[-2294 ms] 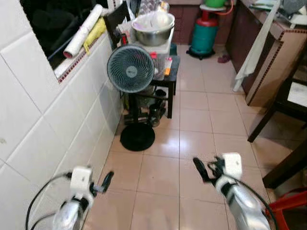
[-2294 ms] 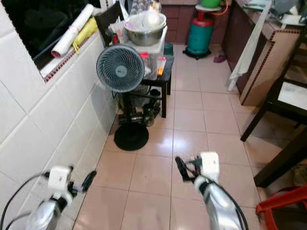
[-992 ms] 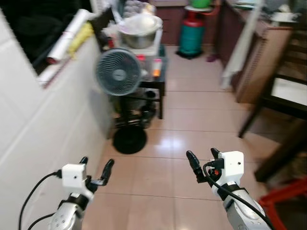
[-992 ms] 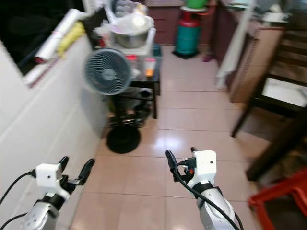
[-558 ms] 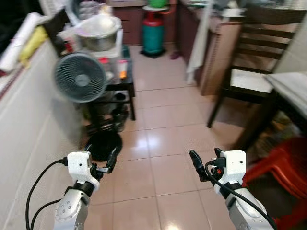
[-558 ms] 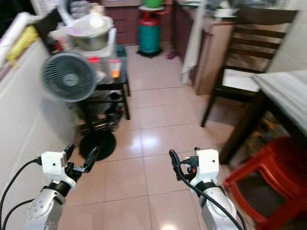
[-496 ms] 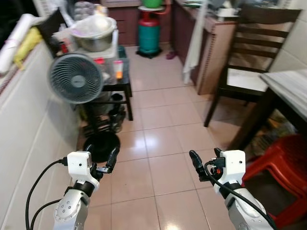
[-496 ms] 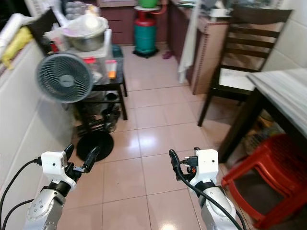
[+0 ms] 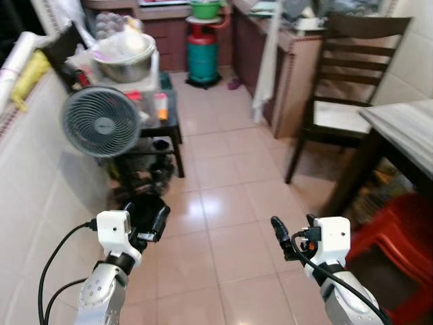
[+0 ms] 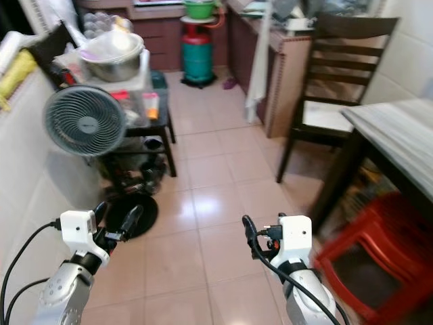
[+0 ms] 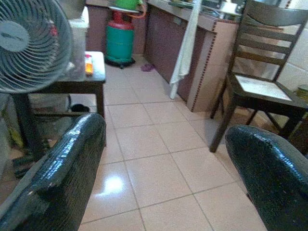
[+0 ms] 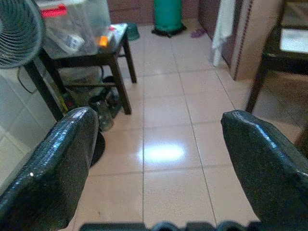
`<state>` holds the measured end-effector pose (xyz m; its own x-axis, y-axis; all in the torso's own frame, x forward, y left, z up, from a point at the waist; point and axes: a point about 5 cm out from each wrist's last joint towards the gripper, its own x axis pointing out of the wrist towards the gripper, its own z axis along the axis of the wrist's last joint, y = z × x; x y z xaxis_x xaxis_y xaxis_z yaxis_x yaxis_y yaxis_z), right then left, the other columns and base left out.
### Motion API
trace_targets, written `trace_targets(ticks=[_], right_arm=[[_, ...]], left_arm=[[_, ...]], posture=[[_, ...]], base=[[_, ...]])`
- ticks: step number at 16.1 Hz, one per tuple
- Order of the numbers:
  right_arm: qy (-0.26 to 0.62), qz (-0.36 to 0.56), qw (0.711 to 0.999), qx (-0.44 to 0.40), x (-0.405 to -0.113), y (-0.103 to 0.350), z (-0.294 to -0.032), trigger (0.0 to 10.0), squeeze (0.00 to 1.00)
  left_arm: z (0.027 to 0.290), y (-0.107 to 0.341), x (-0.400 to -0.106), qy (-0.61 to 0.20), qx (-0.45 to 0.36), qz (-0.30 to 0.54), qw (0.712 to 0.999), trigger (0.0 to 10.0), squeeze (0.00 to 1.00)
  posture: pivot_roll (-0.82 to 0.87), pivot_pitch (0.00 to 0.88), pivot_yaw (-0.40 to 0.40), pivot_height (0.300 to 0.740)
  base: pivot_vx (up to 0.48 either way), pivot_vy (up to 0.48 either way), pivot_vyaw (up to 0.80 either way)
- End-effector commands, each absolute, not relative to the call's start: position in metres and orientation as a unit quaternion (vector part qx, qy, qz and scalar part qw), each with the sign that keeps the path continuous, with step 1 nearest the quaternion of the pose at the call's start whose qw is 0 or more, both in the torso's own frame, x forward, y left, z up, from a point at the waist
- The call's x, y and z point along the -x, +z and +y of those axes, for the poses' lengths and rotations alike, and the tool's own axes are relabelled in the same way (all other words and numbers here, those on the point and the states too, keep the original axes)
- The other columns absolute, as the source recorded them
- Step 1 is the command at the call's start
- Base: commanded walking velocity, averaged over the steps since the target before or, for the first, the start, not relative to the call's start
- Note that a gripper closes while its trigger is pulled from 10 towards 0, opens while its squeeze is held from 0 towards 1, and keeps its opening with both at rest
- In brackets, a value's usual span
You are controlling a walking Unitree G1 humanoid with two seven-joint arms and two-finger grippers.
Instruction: Setting the table
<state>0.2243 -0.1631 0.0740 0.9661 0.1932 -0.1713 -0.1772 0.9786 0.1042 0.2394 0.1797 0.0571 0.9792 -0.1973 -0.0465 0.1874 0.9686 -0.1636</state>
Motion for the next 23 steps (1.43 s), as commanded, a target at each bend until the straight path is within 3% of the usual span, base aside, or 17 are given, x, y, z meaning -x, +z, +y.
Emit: trace_targets(ticks=[1, 8, 23], right_arm=[[0.097, 0.084, 0.991, -0.042, -0.2244, 0.0785, -0.1615, 10.0, 0.0], [0.095, 0.086, 0.991, -0.045, -0.2221, 0.0784, -0.1607, 10.0, 0.0], [0.09, 0.073, 0.992, -0.043, -0.2223, 0.0866, -0.1595, 10.0, 0.0]], left_arm=[[0.1837, 0.0595, -0.2392, -0.097, 0.078, 0.032, 0.992, 10.0, 0.0], [0.1829, 0.0596, -0.2385, -0.103, 0.077, 0.036, 0.991, 10.0, 0.0], [0.1788, 0.0637, -0.2427, -0.099, 0.083, 0.031, 0.991, 10.0, 0.0]], posture=[[-0.05, 0.0, 0.055, 0.74], [-0.06, 0.0, 0.062, 0.74], [-0.06, 0.0, 0.07, 0.74]], base=[[0.334, 0.0, -0.55], [0.336, 0.0, -0.56], [0.312, 0.0, -0.8]])
